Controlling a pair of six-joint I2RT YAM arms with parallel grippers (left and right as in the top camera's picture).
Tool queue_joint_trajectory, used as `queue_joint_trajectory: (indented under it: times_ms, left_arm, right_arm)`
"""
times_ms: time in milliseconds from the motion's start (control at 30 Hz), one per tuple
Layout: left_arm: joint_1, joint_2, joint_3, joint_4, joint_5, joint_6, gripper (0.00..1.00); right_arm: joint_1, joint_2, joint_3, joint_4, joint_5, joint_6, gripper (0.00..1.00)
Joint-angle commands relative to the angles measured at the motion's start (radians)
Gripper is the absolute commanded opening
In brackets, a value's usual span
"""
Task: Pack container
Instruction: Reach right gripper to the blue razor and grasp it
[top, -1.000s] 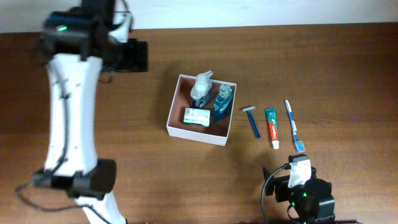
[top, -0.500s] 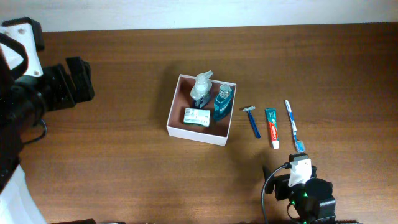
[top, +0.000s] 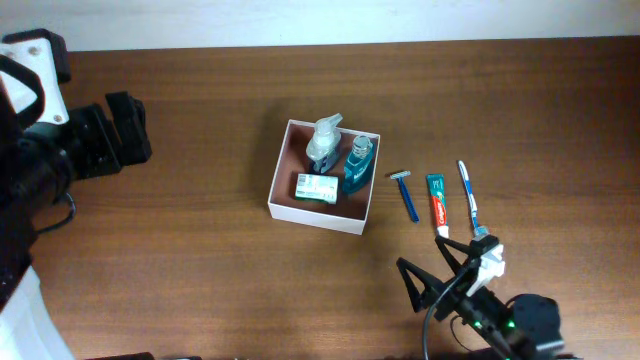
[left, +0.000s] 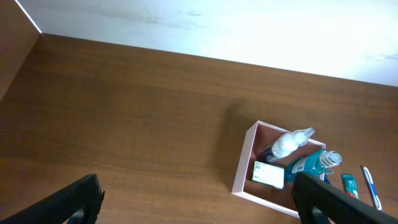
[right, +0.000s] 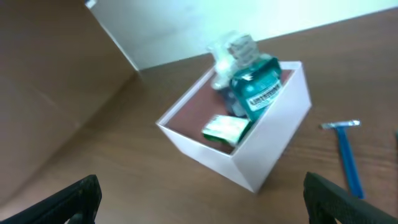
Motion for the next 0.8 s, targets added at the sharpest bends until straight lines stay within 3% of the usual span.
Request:
queue_joint_trajectory:
  times_ms: [0, 100, 200, 300, 433, 533, 633, 767]
  left_arm:
    - [0.005, -0.016, -0.002, 0.0, 0.0, 0.002, 0.99]
    - [0.005, -0.016, -0.002, 0.0, 0.0, 0.002, 0.99]
    - [0.005, -0.016, -0.002, 0.0, 0.0, 0.002, 0.99]
    - [0.005, -0.016, -0.002, 0.0, 0.0, 0.002, 0.99]
    - [0.005, -0.016, -0.002, 0.0, 0.0, 0.002, 0.99]
    - [0.005, -0.016, -0.002, 0.0, 0.0, 0.002, 1.0]
    - [0.005, -0.016, -0.002, 0.0, 0.0, 0.002, 1.0]
    - [0.005, -0.016, -0.002, 0.0, 0.0, 0.002, 0.99]
  right_arm:
    - [-0.006, 0.134, 0.23, -0.061, -0.044, -0.007, 0.99]
    - [-0.006, 0.275, 0.389, -0.166, 0.0, -0.085, 0.99]
    - [-0.006, 0.589, 0.706, -0.471, 0.203, -0.147, 0.99]
    - [-0.006, 0.865, 0.951, -0.691, 0.269, -0.202, 0.99]
    - [-0.006, 1.117, 1.051, -0.695, 0.224, -0.198, 0.99]
    - [-0.006, 1.238, 1.053, -0.679, 0.313, -0.175, 1.0]
    - [-0.006, 1.402, 1.053, -0.696, 0.449, -0.06, 0.97]
    - [0.001, 1.576, 1.053, -0.679, 0.38, -0.06, 0.93]
